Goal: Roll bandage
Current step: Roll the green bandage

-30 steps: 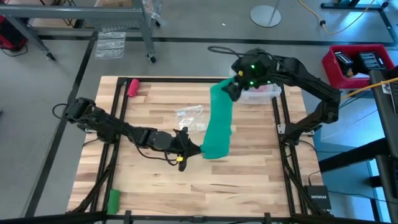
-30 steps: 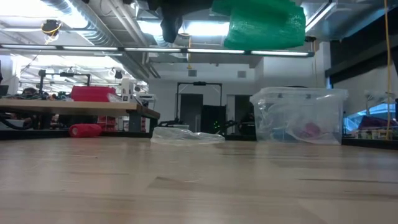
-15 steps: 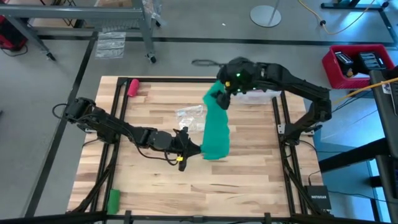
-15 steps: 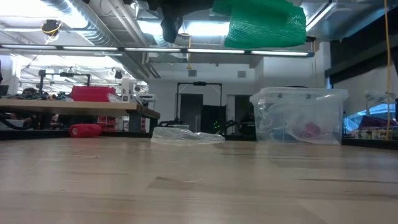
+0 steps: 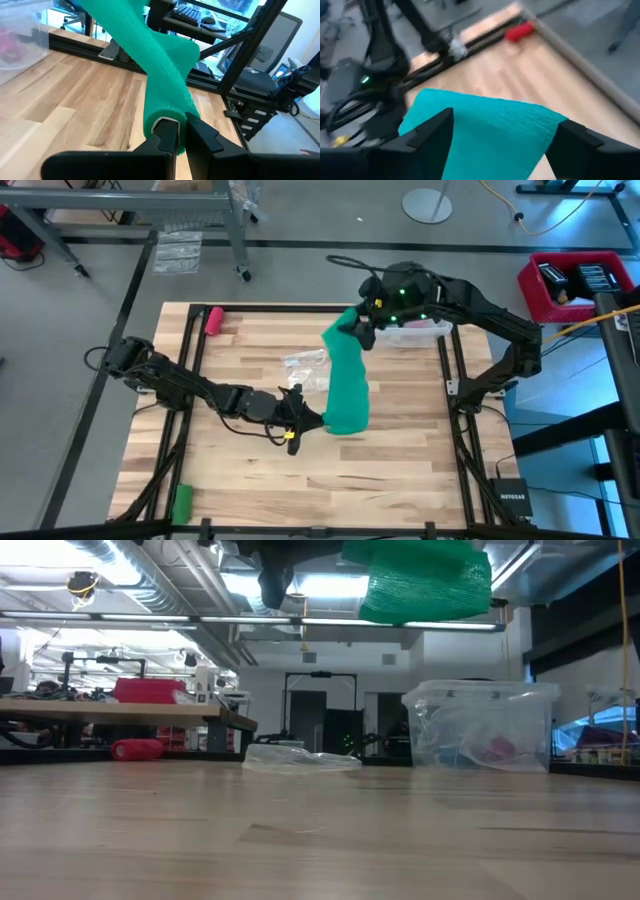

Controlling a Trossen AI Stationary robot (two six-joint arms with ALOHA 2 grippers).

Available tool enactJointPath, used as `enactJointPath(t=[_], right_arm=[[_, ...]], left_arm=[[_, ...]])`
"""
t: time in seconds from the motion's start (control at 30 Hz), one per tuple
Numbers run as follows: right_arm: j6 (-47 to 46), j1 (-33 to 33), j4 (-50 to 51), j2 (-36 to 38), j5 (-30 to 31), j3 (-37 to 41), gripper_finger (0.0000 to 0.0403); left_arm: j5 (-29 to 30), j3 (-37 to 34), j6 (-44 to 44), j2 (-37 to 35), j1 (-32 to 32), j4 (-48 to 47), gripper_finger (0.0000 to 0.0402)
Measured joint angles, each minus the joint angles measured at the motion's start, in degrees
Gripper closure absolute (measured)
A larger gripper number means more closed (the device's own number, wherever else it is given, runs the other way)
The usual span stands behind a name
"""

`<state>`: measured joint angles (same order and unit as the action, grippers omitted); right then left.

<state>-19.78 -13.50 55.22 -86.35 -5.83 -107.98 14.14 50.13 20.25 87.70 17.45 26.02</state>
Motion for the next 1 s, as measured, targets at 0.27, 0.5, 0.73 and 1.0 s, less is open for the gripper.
enactJointPath(t=[0.27,0.5,0.73,1.0], right_arm=[[-3.2,0.3,10.0,0.0,18.8,0.0,0.0123],[-4.5,0.0,19.3,0.0,13.0,0.0,0.0123],[-8.1,0.0,16.5,1.9,10.8,0.1,0.0123],[-7.1,0.0,14.9,4.6,11.3,0.1,0.0123]], left_arm=[[0.2,0.0,-0.1,0.0,0.1,0.1,0.0385],[0.9,0.0,-3.3,-2.9,1.1,0.4,0.0385],[3.9,0.0,-5.5,-11.4,1.5,-4.9,0.0385],[12.7,0.0,-7.1,-25.3,2.1,-19.2,0.0385]])
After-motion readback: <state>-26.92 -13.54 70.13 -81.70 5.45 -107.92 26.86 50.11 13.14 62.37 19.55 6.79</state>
